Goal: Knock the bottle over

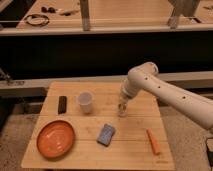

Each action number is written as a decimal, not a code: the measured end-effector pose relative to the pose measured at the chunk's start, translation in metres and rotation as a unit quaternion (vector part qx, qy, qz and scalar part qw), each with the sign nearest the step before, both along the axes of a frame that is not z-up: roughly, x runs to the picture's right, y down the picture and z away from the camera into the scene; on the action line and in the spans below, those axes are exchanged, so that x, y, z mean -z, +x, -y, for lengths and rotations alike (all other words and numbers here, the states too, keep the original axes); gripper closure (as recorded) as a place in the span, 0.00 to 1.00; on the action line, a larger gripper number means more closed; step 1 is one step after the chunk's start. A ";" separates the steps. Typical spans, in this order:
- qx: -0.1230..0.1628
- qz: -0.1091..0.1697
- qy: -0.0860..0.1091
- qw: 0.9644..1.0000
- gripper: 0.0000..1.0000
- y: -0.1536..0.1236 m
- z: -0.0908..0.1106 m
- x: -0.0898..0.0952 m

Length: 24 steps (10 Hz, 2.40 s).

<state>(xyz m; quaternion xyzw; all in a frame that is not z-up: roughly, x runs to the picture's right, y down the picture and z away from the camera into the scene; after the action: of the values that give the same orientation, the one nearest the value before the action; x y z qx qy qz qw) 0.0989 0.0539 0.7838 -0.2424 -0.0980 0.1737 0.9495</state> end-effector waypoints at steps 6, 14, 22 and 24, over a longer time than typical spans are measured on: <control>-0.009 0.001 0.002 1.000 0.76 0.000 0.003 0.000; -0.021 -0.001 0.005 1.000 0.76 0.002 0.005 0.000; -0.032 -0.002 0.008 0.999 0.70 0.001 0.008 0.000; -0.035 -0.002 0.009 0.999 0.70 0.001 0.009 0.000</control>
<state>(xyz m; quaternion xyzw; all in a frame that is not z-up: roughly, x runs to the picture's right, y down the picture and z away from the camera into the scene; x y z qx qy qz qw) 0.0997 0.0448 0.7837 -0.2301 -0.1066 0.2066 0.9450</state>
